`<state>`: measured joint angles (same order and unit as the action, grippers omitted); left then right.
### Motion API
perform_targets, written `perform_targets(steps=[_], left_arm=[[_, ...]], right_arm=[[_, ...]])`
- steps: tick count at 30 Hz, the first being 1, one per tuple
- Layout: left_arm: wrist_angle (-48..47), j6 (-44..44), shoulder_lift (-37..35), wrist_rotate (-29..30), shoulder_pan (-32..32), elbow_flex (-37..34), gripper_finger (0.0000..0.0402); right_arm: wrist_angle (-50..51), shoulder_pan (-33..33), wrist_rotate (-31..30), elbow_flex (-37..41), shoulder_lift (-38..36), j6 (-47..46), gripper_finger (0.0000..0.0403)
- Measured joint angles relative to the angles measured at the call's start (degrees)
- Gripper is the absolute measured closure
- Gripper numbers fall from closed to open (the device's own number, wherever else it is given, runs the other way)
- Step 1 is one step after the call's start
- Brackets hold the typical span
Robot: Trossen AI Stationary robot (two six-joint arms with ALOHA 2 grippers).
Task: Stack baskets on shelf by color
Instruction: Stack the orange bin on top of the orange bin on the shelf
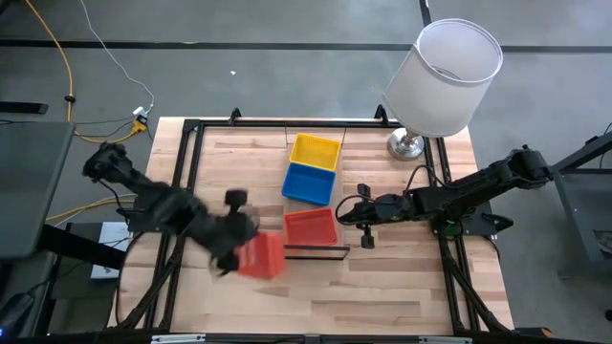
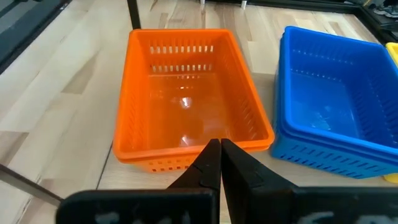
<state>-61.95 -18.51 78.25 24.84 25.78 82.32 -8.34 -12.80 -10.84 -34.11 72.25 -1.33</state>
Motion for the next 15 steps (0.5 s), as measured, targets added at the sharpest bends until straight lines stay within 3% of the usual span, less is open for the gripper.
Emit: perform_targets(steps=[7,15], left_arm=[[0.5,7.2,7.6,-2.2,-17.1,8.3,0.0401],[0.3,7.8,17.6,-12.2,-25.5,17.7,0.0401]], right_arm=[[-0.2,-1.7,-9.3,0.0,-4.5,-1.0,0.0403],[6.2,-7.6,-23.7,0.0,-18.3,-0.2,0.0403]])
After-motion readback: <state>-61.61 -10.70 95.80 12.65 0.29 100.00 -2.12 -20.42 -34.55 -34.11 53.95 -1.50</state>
